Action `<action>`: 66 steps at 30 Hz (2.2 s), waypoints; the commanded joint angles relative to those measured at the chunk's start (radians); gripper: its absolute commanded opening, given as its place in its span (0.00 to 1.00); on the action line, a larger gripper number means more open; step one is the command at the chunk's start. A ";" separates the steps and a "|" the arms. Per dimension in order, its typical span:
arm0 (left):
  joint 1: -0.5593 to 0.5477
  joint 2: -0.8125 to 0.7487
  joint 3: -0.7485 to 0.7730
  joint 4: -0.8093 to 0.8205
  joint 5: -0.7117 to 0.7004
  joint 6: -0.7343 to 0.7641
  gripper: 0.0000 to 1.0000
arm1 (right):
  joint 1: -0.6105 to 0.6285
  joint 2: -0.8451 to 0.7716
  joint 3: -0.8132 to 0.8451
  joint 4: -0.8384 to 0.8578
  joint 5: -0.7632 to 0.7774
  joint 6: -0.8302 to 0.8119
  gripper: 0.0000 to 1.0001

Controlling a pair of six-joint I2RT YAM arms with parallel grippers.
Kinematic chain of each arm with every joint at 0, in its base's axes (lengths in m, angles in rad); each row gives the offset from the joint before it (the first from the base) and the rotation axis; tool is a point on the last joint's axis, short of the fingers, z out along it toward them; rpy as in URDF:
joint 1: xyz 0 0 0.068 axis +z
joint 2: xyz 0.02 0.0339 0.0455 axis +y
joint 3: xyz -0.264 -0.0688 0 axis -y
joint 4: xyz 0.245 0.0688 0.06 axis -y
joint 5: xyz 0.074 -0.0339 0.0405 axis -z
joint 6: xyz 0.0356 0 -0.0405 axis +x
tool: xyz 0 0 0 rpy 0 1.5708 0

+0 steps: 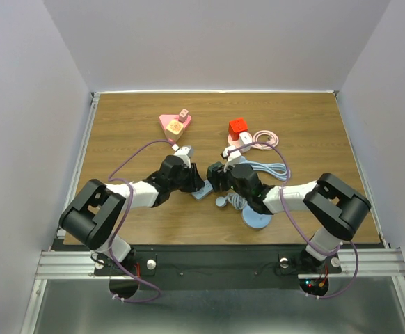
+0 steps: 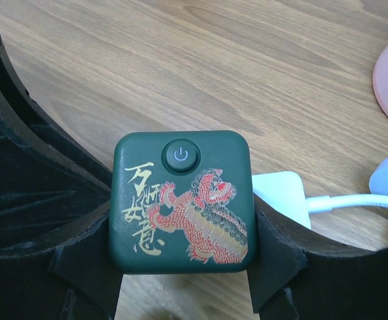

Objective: Insert the plug

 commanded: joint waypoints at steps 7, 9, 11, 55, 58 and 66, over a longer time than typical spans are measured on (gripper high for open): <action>-0.004 0.037 -0.033 -0.060 0.010 0.023 0.31 | 0.093 0.125 -0.045 -0.388 -0.083 0.097 0.00; -0.004 0.037 -0.036 -0.060 0.013 0.025 0.29 | 0.108 0.118 -0.043 -0.399 -0.058 0.116 0.01; -0.004 0.031 -0.042 -0.056 0.014 0.020 0.29 | 0.112 0.102 -0.051 -0.400 -0.044 0.142 0.00; -0.004 0.041 -0.051 0.023 0.065 0.011 0.27 | 0.142 0.111 -0.025 -0.515 -0.069 0.177 0.00; -0.004 0.044 -0.054 0.024 0.067 0.011 0.27 | 0.153 0.136 -0.026 -0.515 -0.078 0.188 0.00; -0.004 0.041 -0.060 0.029 0.063 0.014 0.27 | 0.240 0.156 -0.075 -0.515 -0.083 0.326 0.00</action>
